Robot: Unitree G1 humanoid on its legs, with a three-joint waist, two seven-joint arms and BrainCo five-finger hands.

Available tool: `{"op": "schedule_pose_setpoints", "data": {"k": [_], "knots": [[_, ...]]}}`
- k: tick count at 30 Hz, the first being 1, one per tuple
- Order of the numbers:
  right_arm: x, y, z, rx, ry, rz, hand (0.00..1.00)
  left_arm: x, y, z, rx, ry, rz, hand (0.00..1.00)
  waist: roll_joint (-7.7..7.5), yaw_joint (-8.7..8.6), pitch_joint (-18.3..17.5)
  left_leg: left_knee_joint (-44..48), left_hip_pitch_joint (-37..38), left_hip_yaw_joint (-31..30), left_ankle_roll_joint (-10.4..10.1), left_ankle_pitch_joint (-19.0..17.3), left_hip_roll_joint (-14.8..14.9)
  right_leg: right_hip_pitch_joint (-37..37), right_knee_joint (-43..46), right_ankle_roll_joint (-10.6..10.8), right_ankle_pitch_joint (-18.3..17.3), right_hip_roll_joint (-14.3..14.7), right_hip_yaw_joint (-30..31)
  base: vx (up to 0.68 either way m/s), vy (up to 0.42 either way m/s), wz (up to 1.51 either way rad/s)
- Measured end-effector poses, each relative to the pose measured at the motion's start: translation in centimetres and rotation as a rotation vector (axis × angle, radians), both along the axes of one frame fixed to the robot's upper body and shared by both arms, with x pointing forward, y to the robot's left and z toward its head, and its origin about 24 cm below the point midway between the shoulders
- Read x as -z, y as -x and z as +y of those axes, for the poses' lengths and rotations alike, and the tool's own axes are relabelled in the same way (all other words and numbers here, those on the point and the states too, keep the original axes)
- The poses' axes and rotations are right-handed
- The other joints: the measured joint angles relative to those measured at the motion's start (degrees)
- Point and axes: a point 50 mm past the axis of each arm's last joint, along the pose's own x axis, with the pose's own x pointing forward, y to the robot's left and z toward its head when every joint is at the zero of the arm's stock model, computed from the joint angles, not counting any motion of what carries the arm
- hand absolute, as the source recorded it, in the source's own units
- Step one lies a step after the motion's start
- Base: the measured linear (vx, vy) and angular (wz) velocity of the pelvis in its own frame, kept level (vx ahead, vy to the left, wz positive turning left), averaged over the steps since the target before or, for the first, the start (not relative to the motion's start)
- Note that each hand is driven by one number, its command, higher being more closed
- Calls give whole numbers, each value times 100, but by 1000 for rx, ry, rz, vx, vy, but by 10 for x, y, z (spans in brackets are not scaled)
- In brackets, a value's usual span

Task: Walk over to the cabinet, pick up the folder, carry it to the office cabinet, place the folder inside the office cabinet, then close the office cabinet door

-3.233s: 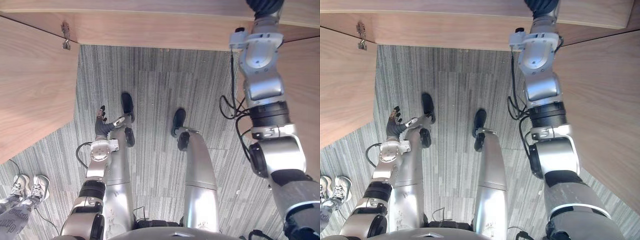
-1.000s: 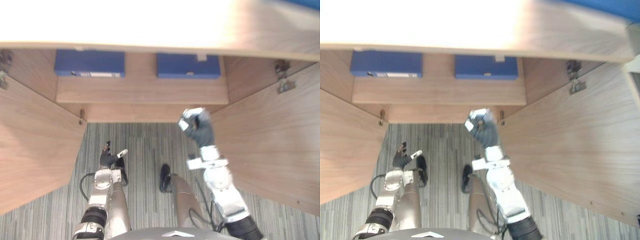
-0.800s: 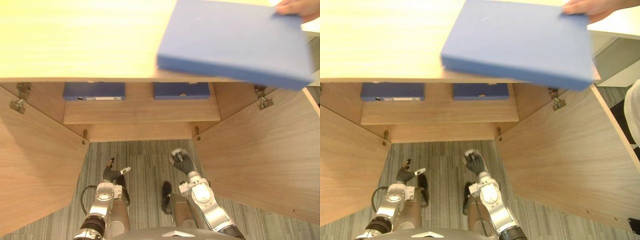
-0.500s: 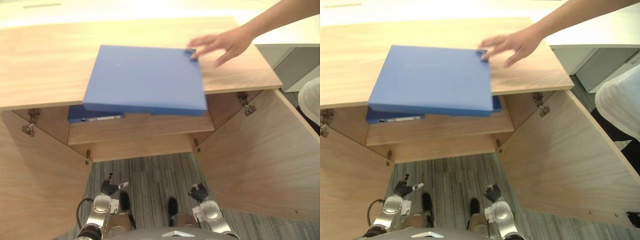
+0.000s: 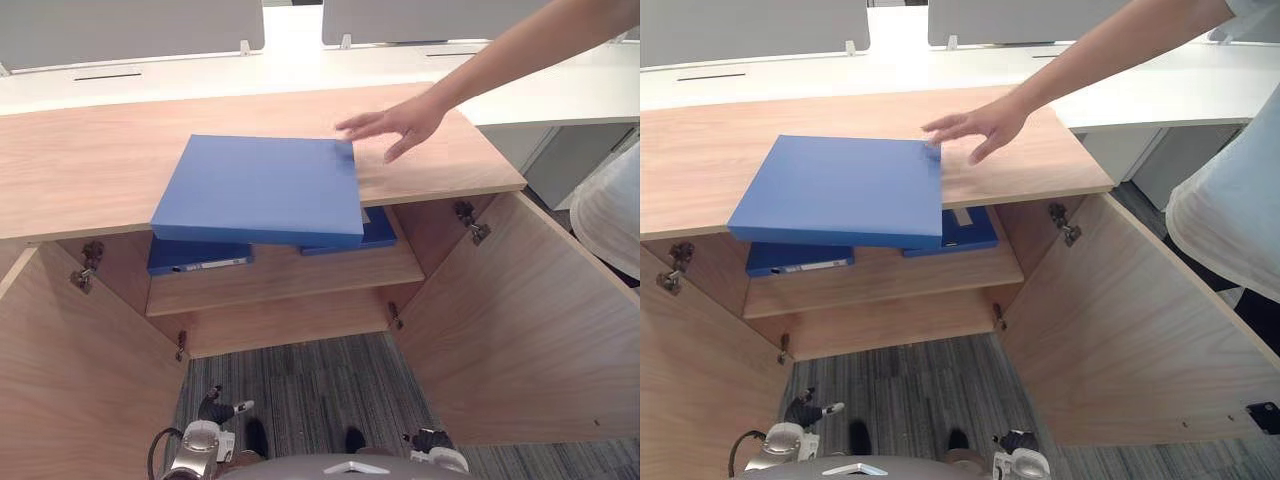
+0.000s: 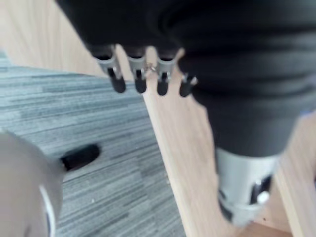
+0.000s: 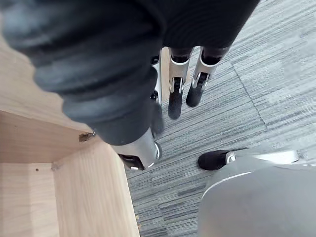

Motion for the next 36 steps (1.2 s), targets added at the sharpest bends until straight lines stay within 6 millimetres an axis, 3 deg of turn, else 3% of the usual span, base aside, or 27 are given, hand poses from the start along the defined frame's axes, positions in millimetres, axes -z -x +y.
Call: {"op": "schedule_pose_setpoints", "data": {"k": [11,19,25,28,31,36], "knots": [[3,7,1,57,-10,31,0,3,9,-2,-23,8,24,0,-36,12,-43,2,319,-78,-1,-153,-101,407,-79,-121,-78,-70,-63,66,5,3],[4,6,2,56,-9,39,0,-2,0,2,-73,-20,-30,0,-34,18,-31,1,496,-202,-1,-174,-101,685,-152,-89,-119,-62,-205,21,-26,7],[4,6,2,50,4,41,0,-31,-37,14,-130,-62,-242,0,-37,66,-28,1,509,-314,-45,-204,-98,693,-35,-95,-275,-65,-314,-23,-18,9],[3,5,2,36,13,40,0,-62,-60,36,-179,-129,-419,0,-38,91,-27,1,522,-314,-54,-218,-92,693,-8,-87,-312,-65,-315,0,0,0],[3,7,2,21,30,37,0,-109,-81,63,-230,-217,-649,0,-56,99,-17,1,561,-313,-58,-255,-93,729,7,-115,-366,-66,-317,24,-9,0],[3,6,4,-14,44,40,0,-131,-88,70,-256,-253,-764,0,-100,96,-6,2,648,-331,-36,-265,-105,856,-20,-93,-371,-71,-350,64,-22,2]]}}
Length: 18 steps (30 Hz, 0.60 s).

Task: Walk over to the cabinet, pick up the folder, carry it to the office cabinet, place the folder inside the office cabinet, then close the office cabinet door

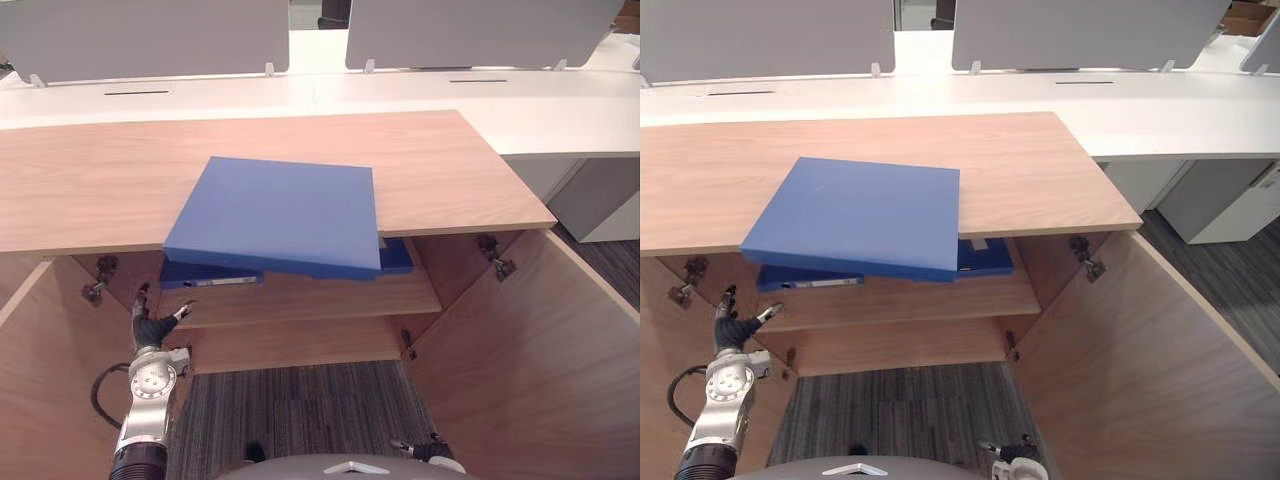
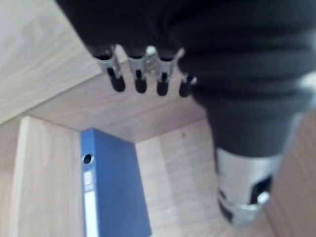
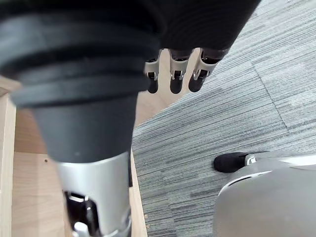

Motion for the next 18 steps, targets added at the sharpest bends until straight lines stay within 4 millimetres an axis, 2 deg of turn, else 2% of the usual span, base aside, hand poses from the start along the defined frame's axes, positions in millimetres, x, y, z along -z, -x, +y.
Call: {"op": "schedule_pose_setpoints", "data": {"k": [4,10,18], "knots": [[0,0,2,-7,-4,3,0,-8,-3,-1,-5,-9,-41,0,-44,-12,-4,1,33,-46,1,-9,7,54,-25,-7,-6,16,-29,40,-36,3],[0,-4,5,-46,-4,3,0,-37,-11,-7,14,-32,-182,0,-83,-15,49,-2,152,-102,-11,-17,17,213,-27,-44,-28,26,-102,-20,-39,6],[0,-5,8,-103,9,8,0,-38,-13,-27,100,-8,-197,0,-147,-20,39,-2,213,-101,-11,-17,16,231,38,-92,-65,16,-81,-54,-18,-1]]}}
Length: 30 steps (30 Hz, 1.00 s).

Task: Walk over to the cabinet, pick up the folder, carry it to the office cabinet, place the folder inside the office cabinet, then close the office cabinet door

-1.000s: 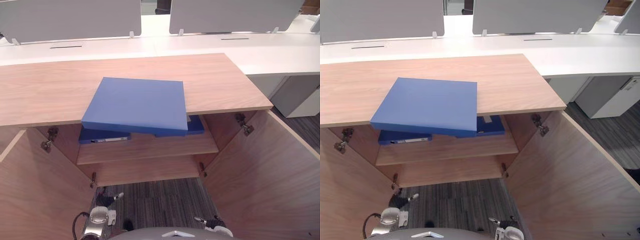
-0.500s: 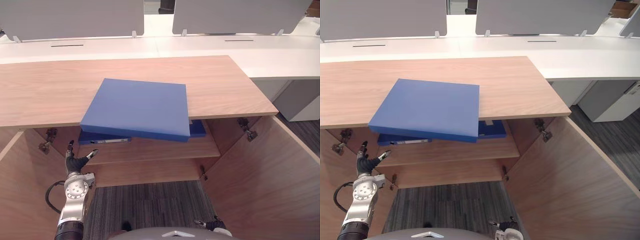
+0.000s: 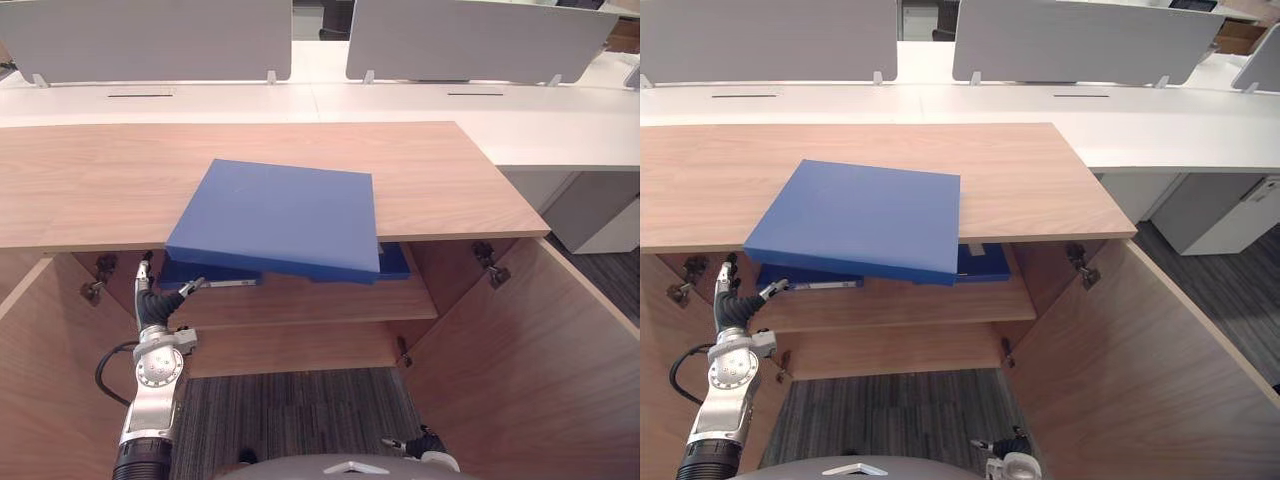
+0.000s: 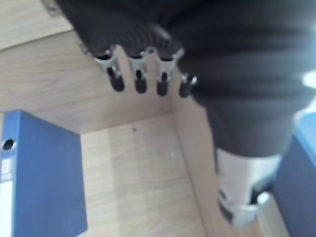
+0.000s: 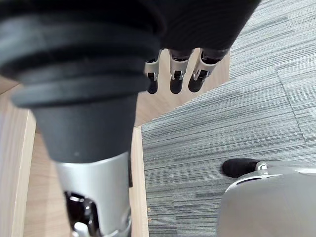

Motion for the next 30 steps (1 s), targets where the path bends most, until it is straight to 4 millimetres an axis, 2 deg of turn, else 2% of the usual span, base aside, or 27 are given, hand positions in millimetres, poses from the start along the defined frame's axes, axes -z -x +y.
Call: {"op": "schedule_pose_setpoints", "data": {"k": [7,17,30], "knots": [[0,0,1,-7,-1,11,0,9,5,-15,57,21,38,0,-8,-17,-7,1,25,4,5,5,0,18,6,65,36,1,9,0,0,0],[0,0,2,-41,5,15,0,12,10,-14,54,11,54,0,4,-13,-5,0,229,6,5,8,8,184,87,38,-28,0,16,-31,-15,0],[1,1,2,-84,22,28,0,22,32,14,-81,-35,118,0,8,74,-13,0,277,-39,2,14,5,194,179,104,-133,-11,-7,-15,-8,1]]}}
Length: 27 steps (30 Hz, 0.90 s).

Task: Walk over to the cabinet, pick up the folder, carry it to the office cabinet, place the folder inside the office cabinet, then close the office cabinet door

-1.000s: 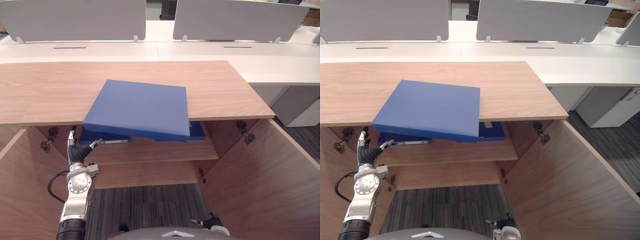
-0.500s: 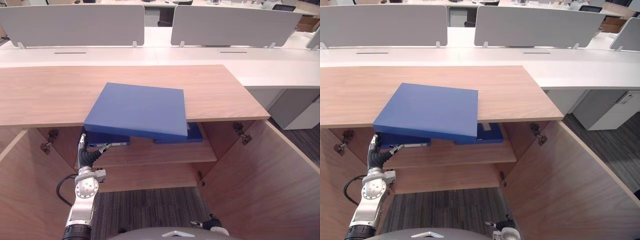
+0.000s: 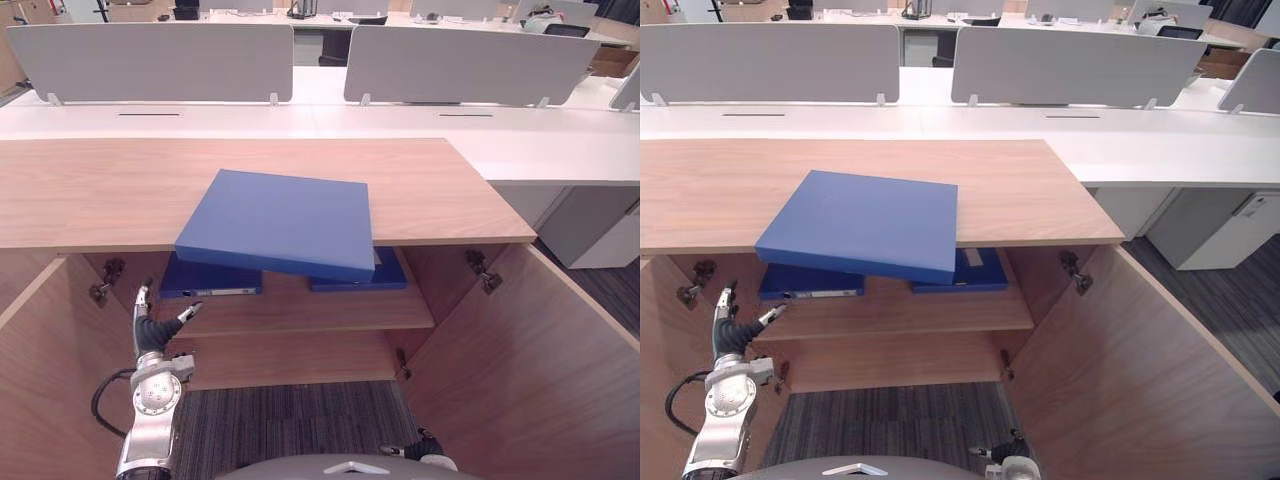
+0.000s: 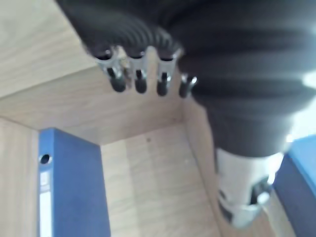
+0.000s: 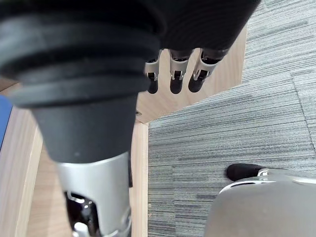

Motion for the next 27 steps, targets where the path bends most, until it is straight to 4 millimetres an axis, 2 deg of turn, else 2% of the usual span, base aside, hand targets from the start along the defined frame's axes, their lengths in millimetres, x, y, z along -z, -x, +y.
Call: {"op": "schedule_pose_setpoints", "data": {"k": [7,14,21,27], "knots": [[0,-2,1,-73,11,7,0,-2,1,-1,-23,12,-17,0,3,80,-5,0,-46,-128,2,12,-12,25,17,34,5,1,-121,7,-26,9],[0,-3,2,-88,-1,7,0,-25,-6,-4,-1,-8,-123,0,33,72,2,0,62,-191,5,29,-12,177,36,9,-17,5,-199,-22,-25,5],[0,-4,5,-129,2,14,0,-31,-11,-10,75,-60,-128,0,56,68,9,-1,139,-186,-4,38,2,190,134,-17,-114,1,-173,-59,-10,-1],[1,-2,7,-147,-3,33,0,-46,-17,-15,204,-163,-147,0,48,68,-47,0,141,-176,-6,38,4,189,132,-15,-113,3,-153,-14,-3,0]]}}
